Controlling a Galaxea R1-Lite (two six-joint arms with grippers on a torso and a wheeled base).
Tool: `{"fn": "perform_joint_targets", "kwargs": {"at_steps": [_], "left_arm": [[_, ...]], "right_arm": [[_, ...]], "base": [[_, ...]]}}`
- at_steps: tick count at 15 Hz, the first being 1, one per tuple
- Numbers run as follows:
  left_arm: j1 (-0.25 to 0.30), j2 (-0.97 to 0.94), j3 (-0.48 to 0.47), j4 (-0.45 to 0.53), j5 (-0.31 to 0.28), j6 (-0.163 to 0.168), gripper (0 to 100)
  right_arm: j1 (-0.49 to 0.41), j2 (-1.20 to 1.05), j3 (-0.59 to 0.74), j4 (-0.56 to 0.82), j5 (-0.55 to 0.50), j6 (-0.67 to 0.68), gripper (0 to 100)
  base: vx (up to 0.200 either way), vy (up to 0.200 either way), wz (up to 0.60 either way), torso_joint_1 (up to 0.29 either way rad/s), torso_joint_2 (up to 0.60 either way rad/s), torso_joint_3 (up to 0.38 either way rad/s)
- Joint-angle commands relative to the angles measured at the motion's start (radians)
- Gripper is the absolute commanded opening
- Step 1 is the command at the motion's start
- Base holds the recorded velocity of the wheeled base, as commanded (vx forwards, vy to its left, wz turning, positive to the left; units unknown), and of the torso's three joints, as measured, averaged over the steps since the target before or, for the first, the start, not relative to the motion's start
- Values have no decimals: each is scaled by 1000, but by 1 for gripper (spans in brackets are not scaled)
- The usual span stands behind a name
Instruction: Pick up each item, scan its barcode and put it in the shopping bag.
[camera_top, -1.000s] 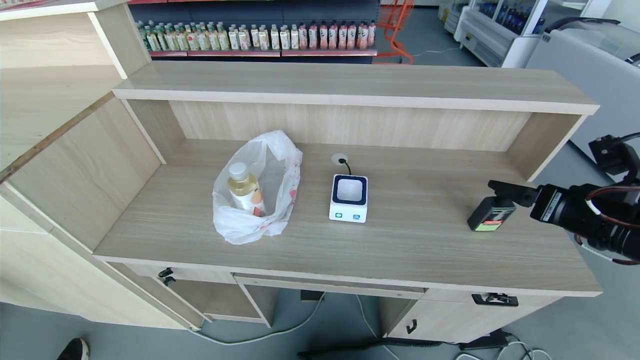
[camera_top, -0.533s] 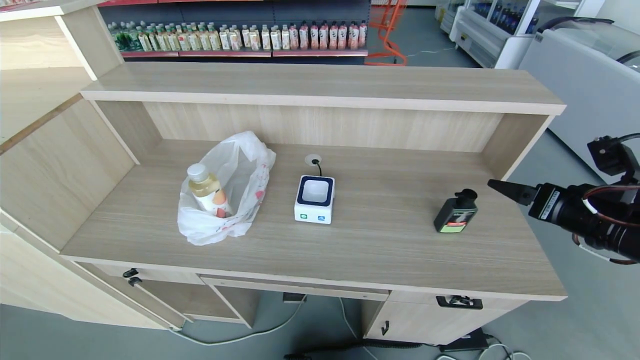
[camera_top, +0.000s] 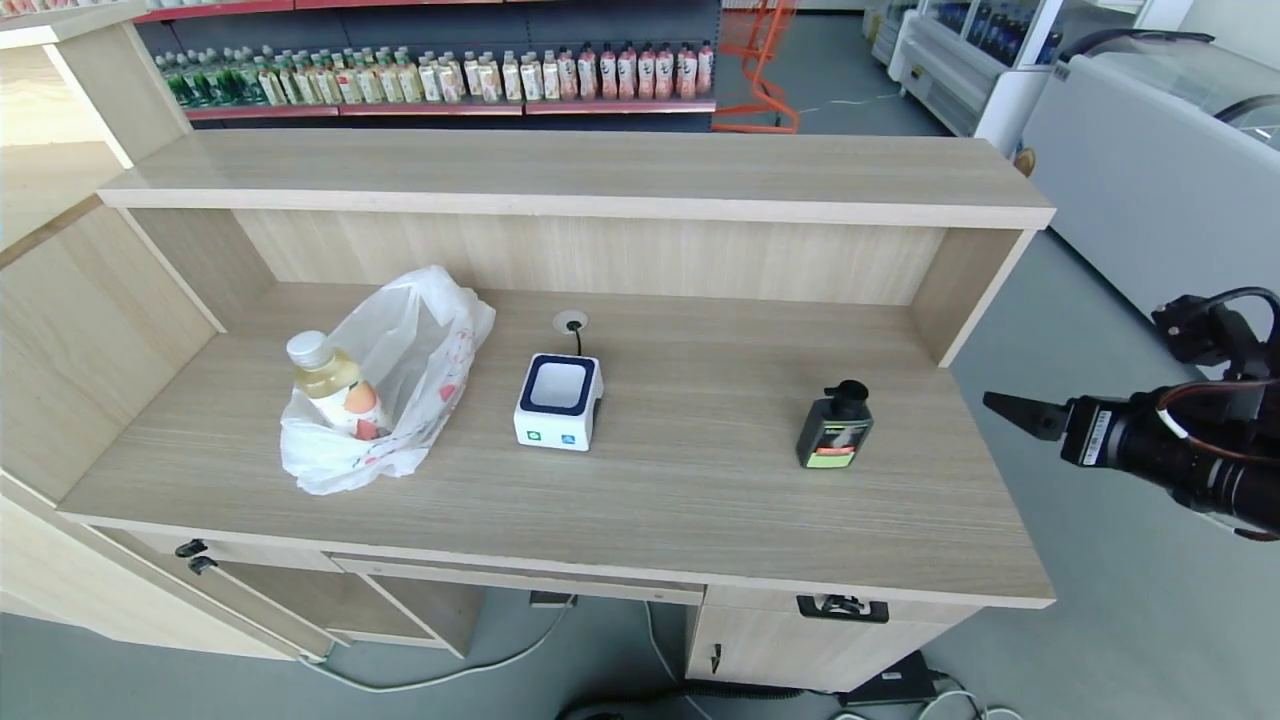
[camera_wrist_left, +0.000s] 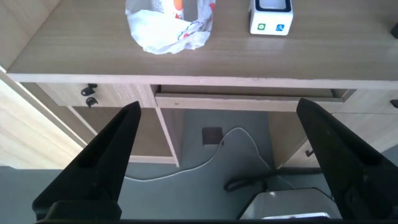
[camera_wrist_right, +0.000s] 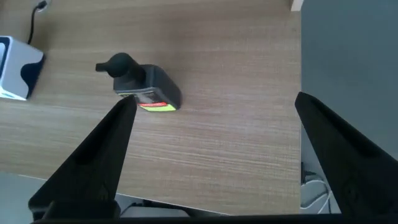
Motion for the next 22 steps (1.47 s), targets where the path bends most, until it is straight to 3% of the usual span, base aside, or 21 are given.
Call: {"fn": "perform_joint_targets", "kwargs": {"at_steps": [1,3,6,9,16,22], "left_arm": [[-1,1,0,1,0,-1,100],[-1,1,0,1,0,-1,100],[-1,1,0,1,0,-1,100],[-1,1,0,1,0,-1,100],[-1,1,0,1,0,-1,100],[-1,1,0,1,0,1,100]], "right_arm": [[-12,74,-7,4,1,-129,100],[-11,92,-47,99,1,-274,100],[63,132,-259,400,-14,-351,100],[92,238,-401,413,-17,-484,100],[140,376,-449,409,-20,-728,100],[186,474,-539,406,-17,-777,100]], "base": [[0,0,0,0,0,0],[0,0,0,0,0,0],[0,0,0,0,0,0],[0,0,0,0,0,0],[0,0,0,0,0,0],[0,0,0,0,0,0]]}}
